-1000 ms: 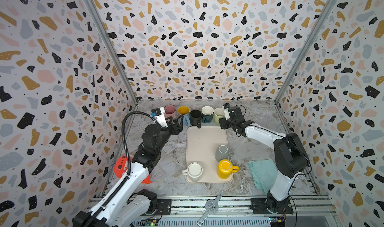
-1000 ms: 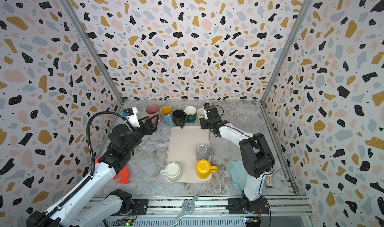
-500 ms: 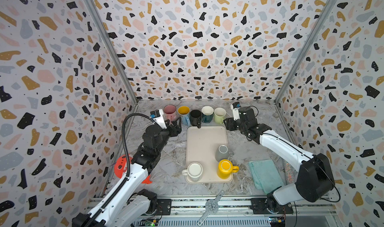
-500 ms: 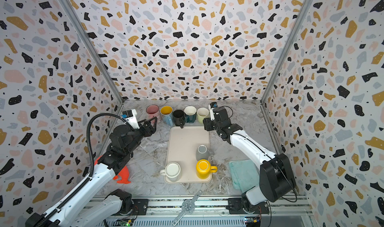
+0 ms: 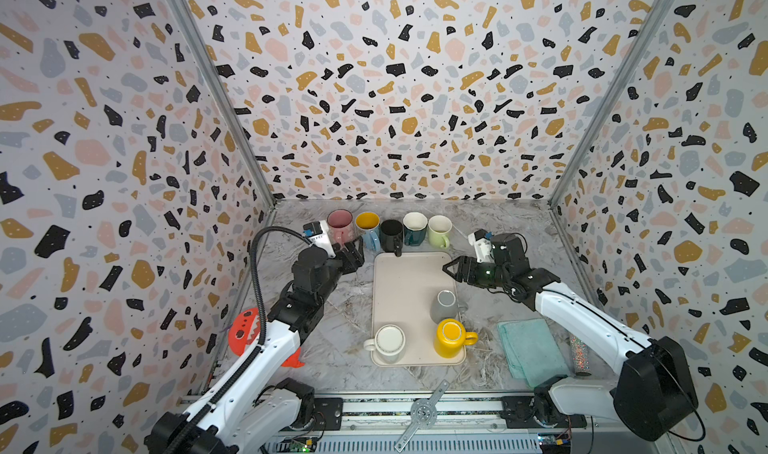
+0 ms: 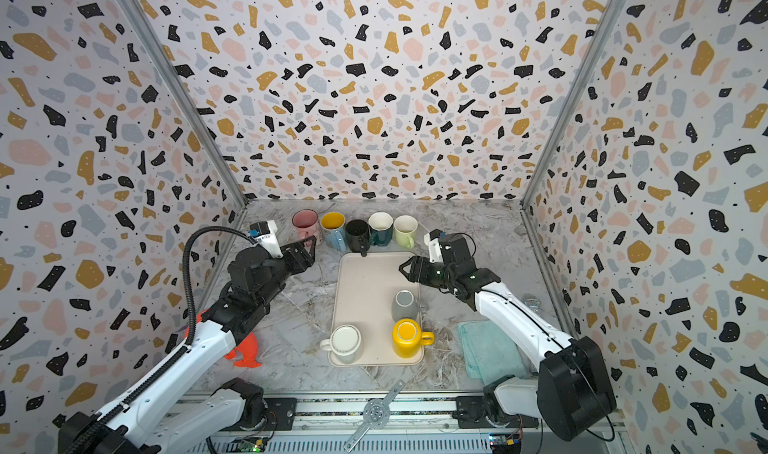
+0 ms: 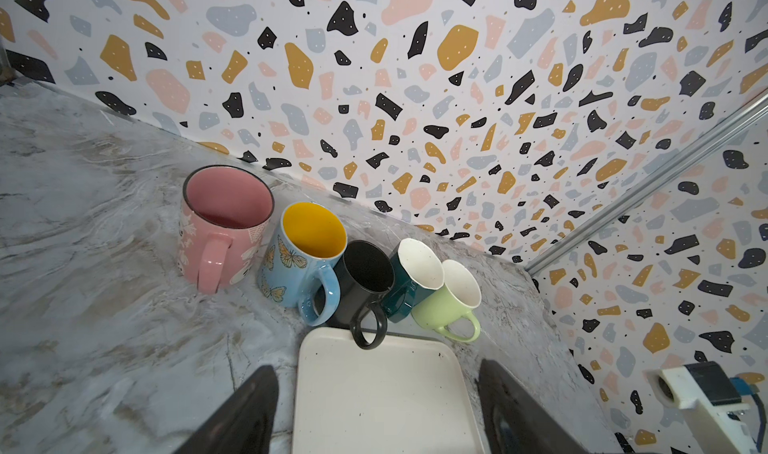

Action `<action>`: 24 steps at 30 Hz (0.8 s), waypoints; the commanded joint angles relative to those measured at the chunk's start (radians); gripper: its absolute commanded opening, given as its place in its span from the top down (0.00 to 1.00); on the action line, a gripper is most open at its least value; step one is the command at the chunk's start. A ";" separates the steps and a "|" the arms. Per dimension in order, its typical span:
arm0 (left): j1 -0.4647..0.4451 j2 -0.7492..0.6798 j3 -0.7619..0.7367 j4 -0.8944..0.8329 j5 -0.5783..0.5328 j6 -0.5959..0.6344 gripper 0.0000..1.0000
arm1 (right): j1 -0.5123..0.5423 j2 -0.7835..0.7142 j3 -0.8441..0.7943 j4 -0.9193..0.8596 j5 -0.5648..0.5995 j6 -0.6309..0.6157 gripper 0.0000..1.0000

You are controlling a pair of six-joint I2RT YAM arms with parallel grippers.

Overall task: Turn the mug right side up
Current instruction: 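Move the right gripper down to the upside-down grey mug on the tray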

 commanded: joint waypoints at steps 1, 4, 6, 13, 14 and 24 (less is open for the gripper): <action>0.007 -0.007 -0.013 0.032 -0.004 -0.013 0.23 | -0.016 -0.032 -0.056 0.087 -0.115 0.199 0.33; 0.006 -0.010 -0.021 0.032 -0.009 -0.014 0.23 | -0.033 -0.033 -0.112 0.143 -0.165 0.287 0.34; 0.006 -0.007 -0.026 0.037 -0.011 -0.019 0.23 | -0.042 -0.033 -0.135 0.168 -0.185 0.334 0.35; 0.006 -0.004 -0.033 0.051 -0.015 -0.034 0.22 | -0.061 -0.044 -0.156 0.120 -0.193 0.390 0.35; 0.006 -0.004 -0.034 0.056 -0.016 -0.034 0.22 | -0.064 -0.047 -0.158 0.111 -0.196 0.391 0.35; 0.006 -0.001 -0.031 0.057 -0.038 -0.030 0.22 | -0.098 -0.097 -0.244 0.059 -0.206 0.507 0.38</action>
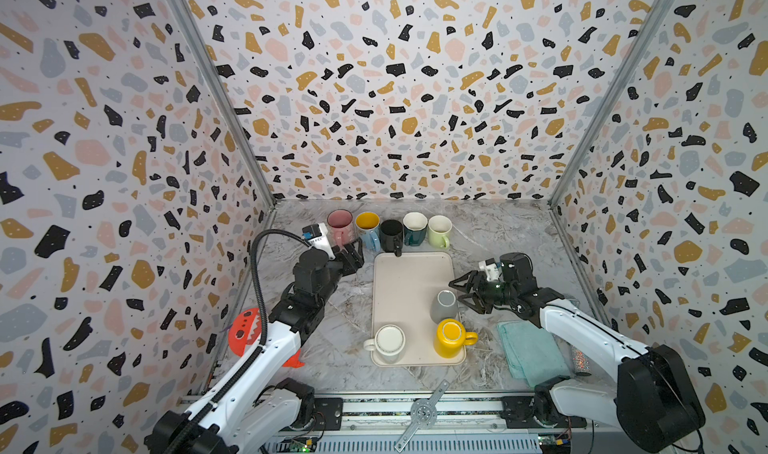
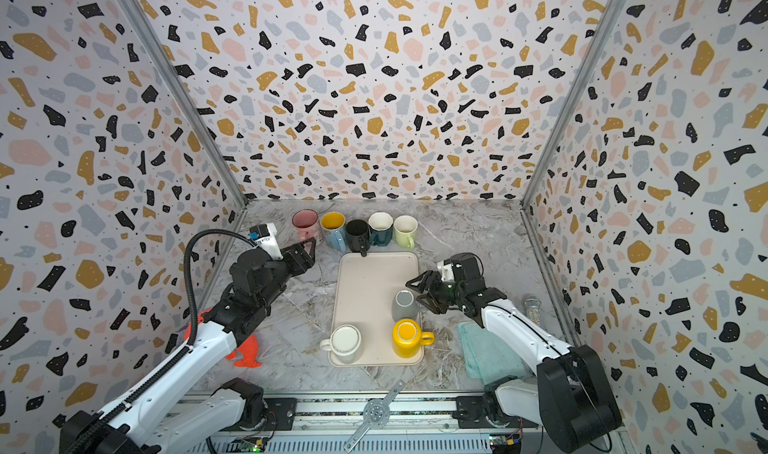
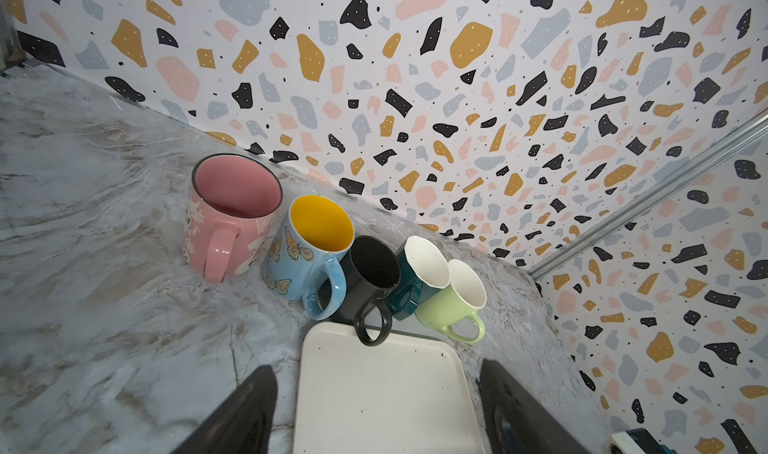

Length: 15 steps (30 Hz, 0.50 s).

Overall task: Turn the mug right side up
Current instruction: 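Move the right gripper down to the upside-down grey mug on the tray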

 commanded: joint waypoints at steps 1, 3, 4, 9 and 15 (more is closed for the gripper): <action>0.006 -0.001 -0.006 0.044 -0.019 -0.002 0.22 | -0.017 -0.047 -0.028 -0.033 -0.009 0.073 0.38; 0.006 0.000 -0.005 0.044 -0.021 -0.002 0.22 | -0.024 -0.060 -0.049 -0.029 -0.011 0.101 0.38; 0.006 0.002 -0.005 0.046 -0.022 -0.002 0.22 | -0.029 -0.063 -0.059 -0.022 -0.018 0.115 0.39; 0.006 0.007 -0.001 0.044 -0.025 0.001 0.22 | -0.059 -0.080 -0.104 0.009 -0.042 0.181 0.39; 0.008 0.015 0.002 0.046 -0.032 0.000 0.22 | -0.089 -0.086 -0.190 0.110 -0.057 0.312 0.39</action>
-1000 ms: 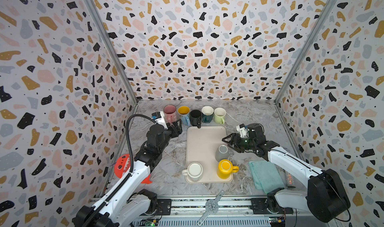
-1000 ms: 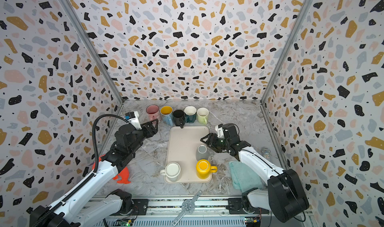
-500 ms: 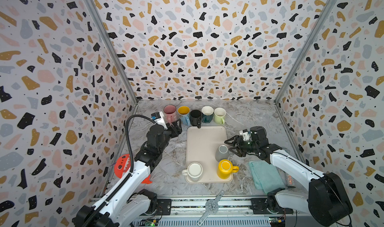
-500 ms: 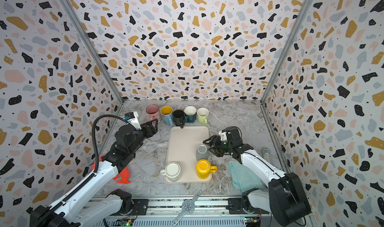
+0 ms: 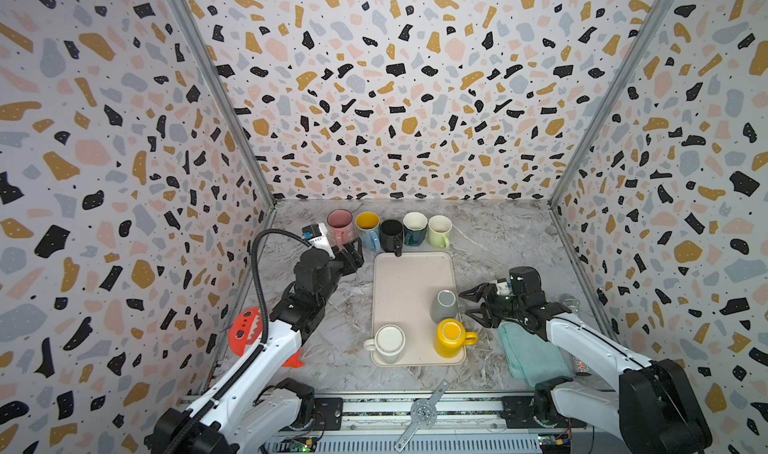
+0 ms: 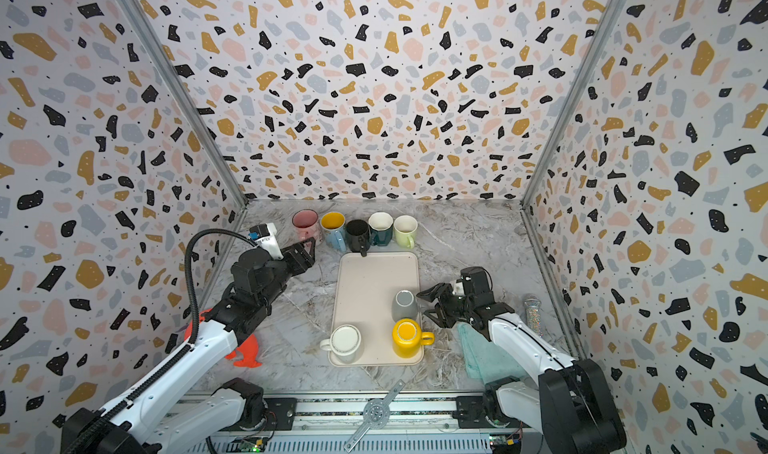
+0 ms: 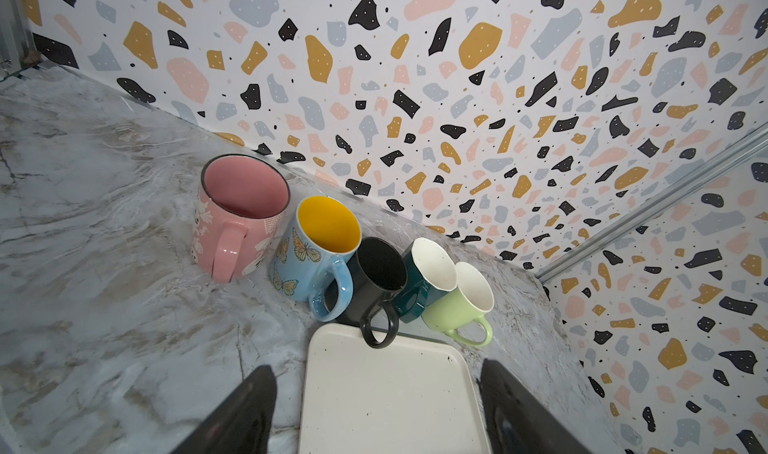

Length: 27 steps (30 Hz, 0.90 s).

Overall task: Turn the mug right side up
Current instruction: 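Move the right gripper down to the upside-down grey mug on the tray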

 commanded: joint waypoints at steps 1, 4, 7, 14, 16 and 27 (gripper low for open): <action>0.008 0.003 0.003 0.042 -0.019 0.001 0.22 | -0.017 -0.018 -0.050 0.102 -0.025 0.115 0.39; 0.007 0.004 0.004 0.040 -0.024 0.004 0.21 | -0.031 -0.003 -0.066 0.151 -0.026 0.147 0.39; 0.009 0.007 0.007 0.038 -0.028 0.006 0.21 | -0.047 0.025 -0.055 0.169 -0.030 0.156 0.38; 0.012 0.018 0.016 0.033 -0.036 0.014 0.21 | -0.074 0.077 -0.043 0.213 -0.040 0.201 0.39; 0.012 0.021 0.018 0.032 -0.036 0.013 0.21 | -0.077 0.088 -0.041 0.230 -0.042 0.214 0.39; 0.017 0.044 0.027 0.034 -0.042 0.021 0.21 | -0.080 0.135 -0.041 0.281 -0.047 0.263 0.43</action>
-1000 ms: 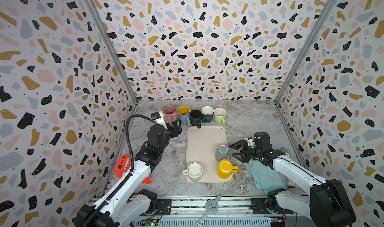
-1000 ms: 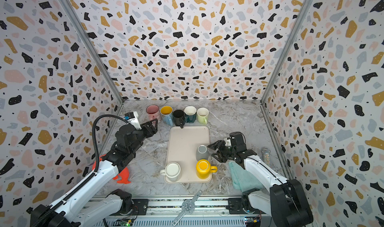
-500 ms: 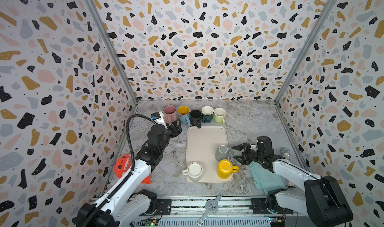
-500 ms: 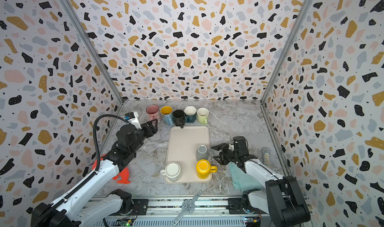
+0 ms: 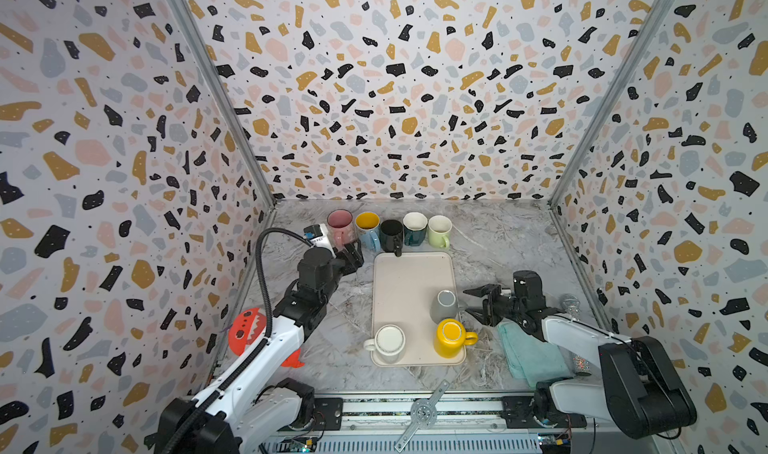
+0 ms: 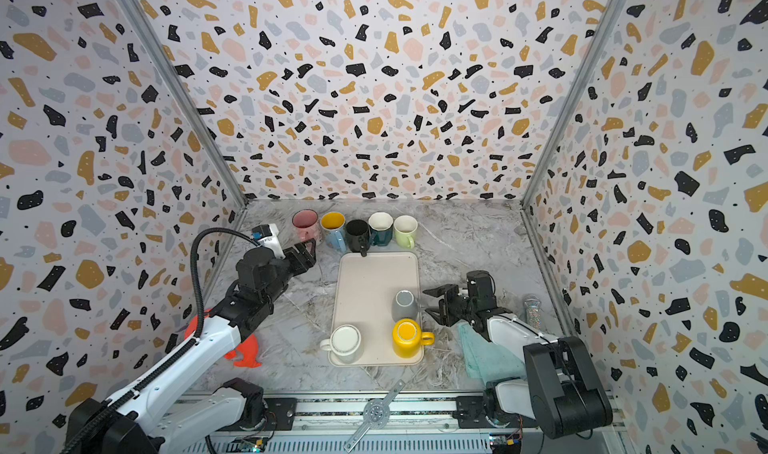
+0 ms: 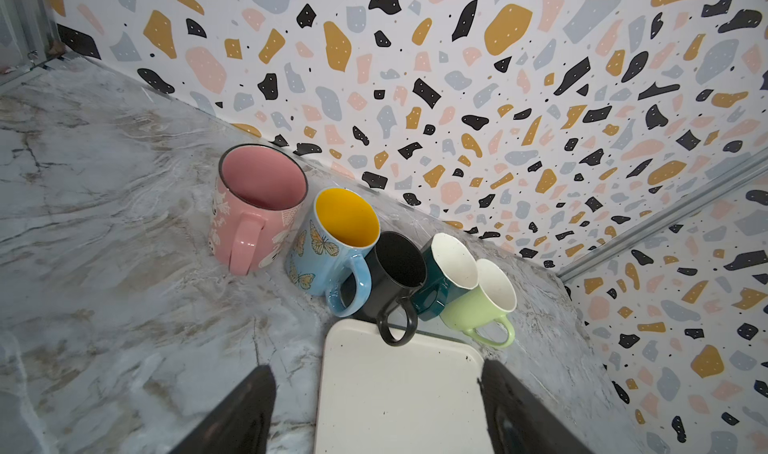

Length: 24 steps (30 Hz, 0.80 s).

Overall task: Turn the mug right side up
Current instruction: 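Move the right gripper down to the upside-down grey mug on the tray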

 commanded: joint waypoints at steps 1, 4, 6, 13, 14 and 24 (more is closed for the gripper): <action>0.009 0.004 0.028 0.036 -0.020 0.015 0.21 | -0.004 0.004 0.028 0.020 -0.009 0.023 0.44; 0.009 0.010 0.028 0.041 -0.019 0.013 0.21 | -0.004 0.013 0.027 0.033 -0.005 0.032 0.45; 0.010 0.014 0.030 0.040 -0.017 0.014 0.21 | -0.002 0.017 0.028 0.039 -0.002 0.037 0.46; 0.013 0.022 0.028 0.040 -0.017 0.013 0.21 | 0.002 0.044 0.029 0.059 0.002 0.045 0.48; 0.013 0.021 0.028 0.039 -0.017 0.013 0.21 | 0.004 0.050 0.029 0.068 0.002 0.048 0.48; 0.019 0.023 0.028 0.035 -0.019 0.017 0.21 | 0.025 0.116 0.058 0.119 -0.010 0.060 0.49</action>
